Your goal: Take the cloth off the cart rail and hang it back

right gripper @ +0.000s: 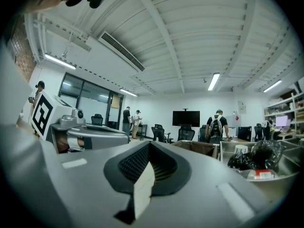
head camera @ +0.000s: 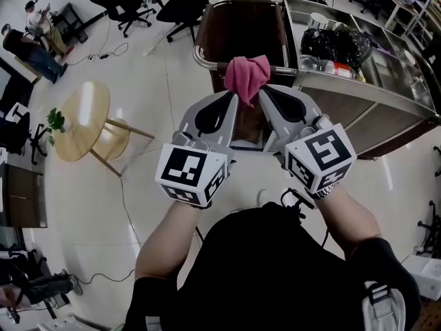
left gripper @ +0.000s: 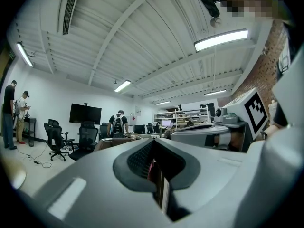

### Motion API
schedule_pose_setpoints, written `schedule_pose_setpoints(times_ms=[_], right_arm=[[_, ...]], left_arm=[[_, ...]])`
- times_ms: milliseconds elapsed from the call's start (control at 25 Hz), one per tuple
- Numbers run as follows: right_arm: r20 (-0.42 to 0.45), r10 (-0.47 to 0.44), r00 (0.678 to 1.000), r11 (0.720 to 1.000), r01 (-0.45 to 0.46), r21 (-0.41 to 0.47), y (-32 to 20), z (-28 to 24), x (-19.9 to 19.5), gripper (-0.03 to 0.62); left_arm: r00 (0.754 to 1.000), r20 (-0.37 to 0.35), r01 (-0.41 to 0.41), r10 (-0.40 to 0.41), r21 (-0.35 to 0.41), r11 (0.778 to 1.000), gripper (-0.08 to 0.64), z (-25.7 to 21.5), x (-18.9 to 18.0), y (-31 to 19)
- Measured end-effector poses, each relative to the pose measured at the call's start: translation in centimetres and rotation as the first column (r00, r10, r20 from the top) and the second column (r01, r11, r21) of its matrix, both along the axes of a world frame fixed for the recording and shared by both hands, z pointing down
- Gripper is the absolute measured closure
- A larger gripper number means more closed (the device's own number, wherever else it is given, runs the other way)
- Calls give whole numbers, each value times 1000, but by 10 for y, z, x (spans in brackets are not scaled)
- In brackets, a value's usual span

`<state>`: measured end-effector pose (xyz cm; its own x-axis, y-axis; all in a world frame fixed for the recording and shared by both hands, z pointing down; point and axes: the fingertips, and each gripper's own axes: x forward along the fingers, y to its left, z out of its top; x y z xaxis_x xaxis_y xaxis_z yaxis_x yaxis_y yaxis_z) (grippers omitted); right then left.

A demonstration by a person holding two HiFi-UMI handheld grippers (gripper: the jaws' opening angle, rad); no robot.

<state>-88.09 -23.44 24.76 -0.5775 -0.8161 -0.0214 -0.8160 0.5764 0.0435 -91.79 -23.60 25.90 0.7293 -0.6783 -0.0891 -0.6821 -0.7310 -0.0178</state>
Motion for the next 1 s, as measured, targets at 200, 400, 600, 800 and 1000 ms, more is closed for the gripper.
schedule_pose_setpoints(times_ms=[200, 400, 600, 800, 1000], right_arm=[[-3, -14, 1000, 999, 14, 29, 23, 5, 14, 592], [-10, -38, 999, 998, 38, 50, 49, 0, 32, 592], [-11, -61, 998, 997, 61, 52, 71, 1, 50, 592], [-3, -89, 996, 994, 89, 69, 88, 1, 71, 592], [10, -102, 995, 994, 102, 26, 102, 10, 87, 592]], left_arm=[[1000, -2, 9, -9, 17, 1000, 558, 7, 15, 18], [999, -9, 35, -35, 25, 999, 558, 2, 31, 37], [998, -12, 59, -59, 18, 998, 558, 4, 51, 53], [997, -5, 79, -79, 19, 997, 558, 8, 77, 67], [995, 8, 99, -99, 18, 995, 558, 17, 93, 80]])
